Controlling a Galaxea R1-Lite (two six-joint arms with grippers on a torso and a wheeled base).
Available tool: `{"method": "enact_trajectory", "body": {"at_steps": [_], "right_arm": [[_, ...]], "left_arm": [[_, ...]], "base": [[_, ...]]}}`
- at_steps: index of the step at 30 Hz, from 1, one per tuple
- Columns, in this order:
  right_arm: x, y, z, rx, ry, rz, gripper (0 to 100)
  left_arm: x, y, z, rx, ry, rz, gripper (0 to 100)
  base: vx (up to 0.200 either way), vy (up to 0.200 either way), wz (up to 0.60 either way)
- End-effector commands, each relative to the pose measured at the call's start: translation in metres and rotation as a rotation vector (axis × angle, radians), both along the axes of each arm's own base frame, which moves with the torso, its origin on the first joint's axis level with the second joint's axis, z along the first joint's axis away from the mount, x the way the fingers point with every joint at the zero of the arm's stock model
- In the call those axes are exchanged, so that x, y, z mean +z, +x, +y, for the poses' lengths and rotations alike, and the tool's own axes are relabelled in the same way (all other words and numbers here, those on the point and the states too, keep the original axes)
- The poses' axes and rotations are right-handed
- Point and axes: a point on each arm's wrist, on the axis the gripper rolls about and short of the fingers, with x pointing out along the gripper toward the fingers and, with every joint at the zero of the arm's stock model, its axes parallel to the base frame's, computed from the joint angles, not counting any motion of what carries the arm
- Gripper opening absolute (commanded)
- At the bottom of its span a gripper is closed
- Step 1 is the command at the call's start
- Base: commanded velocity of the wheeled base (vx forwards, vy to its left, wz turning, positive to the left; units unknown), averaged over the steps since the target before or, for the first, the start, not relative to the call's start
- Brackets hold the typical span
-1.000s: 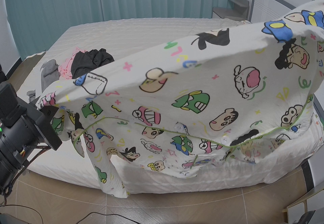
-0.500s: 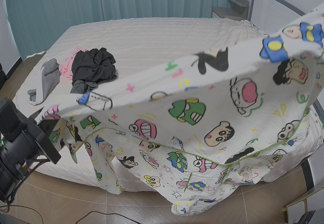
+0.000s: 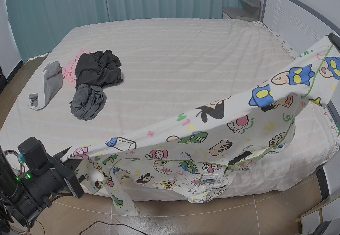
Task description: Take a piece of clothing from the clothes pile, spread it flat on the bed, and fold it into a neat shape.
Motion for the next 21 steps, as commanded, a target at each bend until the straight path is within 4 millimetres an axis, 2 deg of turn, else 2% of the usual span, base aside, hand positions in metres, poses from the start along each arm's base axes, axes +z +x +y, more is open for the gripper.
{"method": "enact_trajectory", "body": {"at_steps": [1, 2, 8, 14, 18, 21], "right_arm": [[-0.012, 0.019, 0.003, -0.035, -0.026, 0.057, 0], [-0.013, 0.022, 0.003, -0.040, -0.027, 0.060, 0], [-0.020, 0.043, 0.005, -0.080, -0.048, 0.065, 0], [-0.024, 0.055, 0.007, -0.095, -0.062, 0.059, 0], [-0.027, 0.068, 0.007, -0.121, -0.075, 0.061, 0], [-0.032, 0.083, 0.009, -0.133, -0.089, 0.071, 0]], "left_arm": [[-0.013, 0.012, -0.012, 0.005, 0.036, 0.074, 0], [-0.015, 0.014, -0.013, 0.006, 0.040, 0.082, 0], [-0.012, 0.029, -0.025, 0.022, 0.047, 0.095, 0], [-0.017, 0.047, -0.036, 0.045, 0.069, 0.124, 0], [-0.018, 0.060, -0.044, 0.065, 0.045, 0.144, 0], [-0.020, 0.079, -0.052, 0.095, 0.043, 0.159, 0]], "base": [[0.000, 0.000, 0.00], [0.000, 0.000, 0.00], [0.200, 0.000, 0.00], [0.200, 0.000, 0.00], [0.200, 0.000, 0.00], [0.200, 0.000, 0.00]]}}
